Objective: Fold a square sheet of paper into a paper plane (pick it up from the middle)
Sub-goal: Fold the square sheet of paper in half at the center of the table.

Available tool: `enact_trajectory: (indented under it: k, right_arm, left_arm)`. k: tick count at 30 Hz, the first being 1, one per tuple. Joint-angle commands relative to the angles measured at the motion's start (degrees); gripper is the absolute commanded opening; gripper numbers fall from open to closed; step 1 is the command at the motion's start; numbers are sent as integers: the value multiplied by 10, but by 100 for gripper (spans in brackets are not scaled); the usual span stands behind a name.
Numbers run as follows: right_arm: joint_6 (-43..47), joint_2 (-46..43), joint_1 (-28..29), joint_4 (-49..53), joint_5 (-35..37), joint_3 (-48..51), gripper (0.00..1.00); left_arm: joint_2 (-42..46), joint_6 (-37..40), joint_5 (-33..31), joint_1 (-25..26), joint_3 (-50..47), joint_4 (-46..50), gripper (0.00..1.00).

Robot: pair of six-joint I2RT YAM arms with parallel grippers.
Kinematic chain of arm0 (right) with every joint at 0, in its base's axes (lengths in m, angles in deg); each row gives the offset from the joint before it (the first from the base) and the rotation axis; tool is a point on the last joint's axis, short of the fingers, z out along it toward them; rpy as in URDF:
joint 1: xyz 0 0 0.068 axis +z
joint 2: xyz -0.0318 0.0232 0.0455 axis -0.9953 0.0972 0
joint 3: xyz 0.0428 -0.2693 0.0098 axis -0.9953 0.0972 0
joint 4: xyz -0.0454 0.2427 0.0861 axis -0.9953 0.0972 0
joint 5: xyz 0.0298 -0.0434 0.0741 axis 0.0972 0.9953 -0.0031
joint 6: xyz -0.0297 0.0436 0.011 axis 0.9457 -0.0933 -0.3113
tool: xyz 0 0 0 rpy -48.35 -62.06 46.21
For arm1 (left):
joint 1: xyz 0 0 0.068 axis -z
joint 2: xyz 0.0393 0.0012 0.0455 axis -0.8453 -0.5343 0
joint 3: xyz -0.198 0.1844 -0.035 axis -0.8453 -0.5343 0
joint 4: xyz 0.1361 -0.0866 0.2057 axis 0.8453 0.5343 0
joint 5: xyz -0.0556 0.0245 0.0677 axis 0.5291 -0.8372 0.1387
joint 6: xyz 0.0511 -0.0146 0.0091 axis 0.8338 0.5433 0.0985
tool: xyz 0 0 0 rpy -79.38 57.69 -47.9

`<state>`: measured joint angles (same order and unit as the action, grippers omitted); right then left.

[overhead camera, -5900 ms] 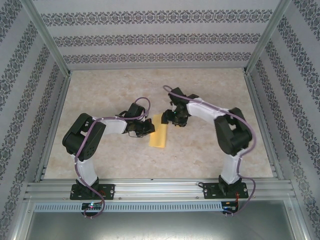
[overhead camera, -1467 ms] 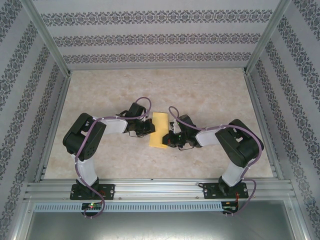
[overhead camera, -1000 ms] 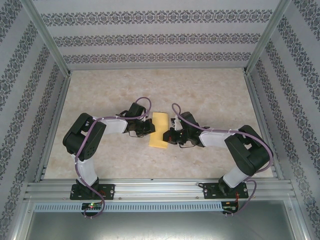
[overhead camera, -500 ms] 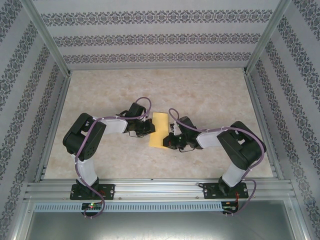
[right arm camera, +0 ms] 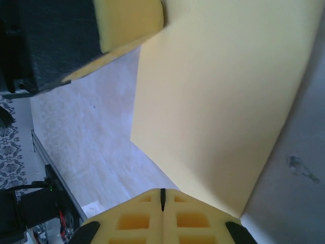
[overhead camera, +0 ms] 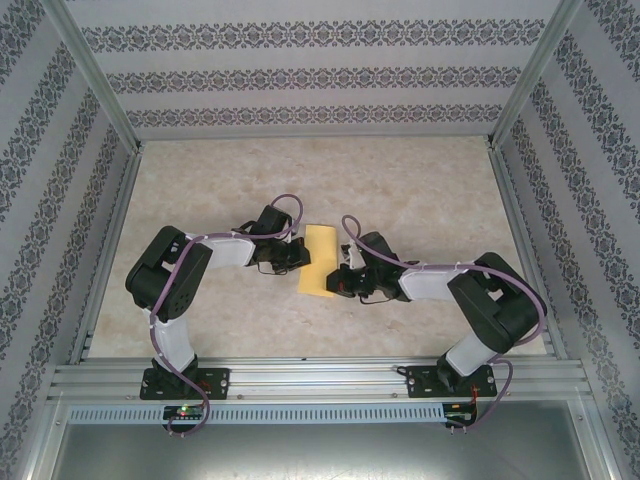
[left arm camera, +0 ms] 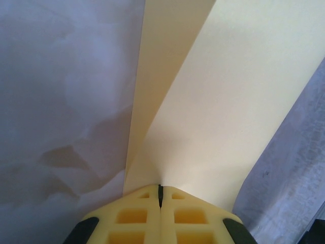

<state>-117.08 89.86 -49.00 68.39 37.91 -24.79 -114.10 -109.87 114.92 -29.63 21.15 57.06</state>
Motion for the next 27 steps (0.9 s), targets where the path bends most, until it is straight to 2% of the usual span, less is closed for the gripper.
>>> enact_trajectory:
  k: [1,7,14,20,27]
  right_arm:
    - [2,33,6,-4,-4,10,4]
    - [10,53,4,11,1,15,4]
    - [22,-24,-18,58,17,-47,4]
    - [18,43,-57,43,-11,-113,3]
    - [24,100,-81,28,-12,-121,3]
  left_arm:
    - [-27,16,-20,8,-1,54,0]
    - [-27,17,-20,8,-2,55,0]
    - [-29,20,-21,8,-2,58,0]
    - [-28,23,-19,8,0,62,0]
    - [-32,27,-19,8,6,68,0]
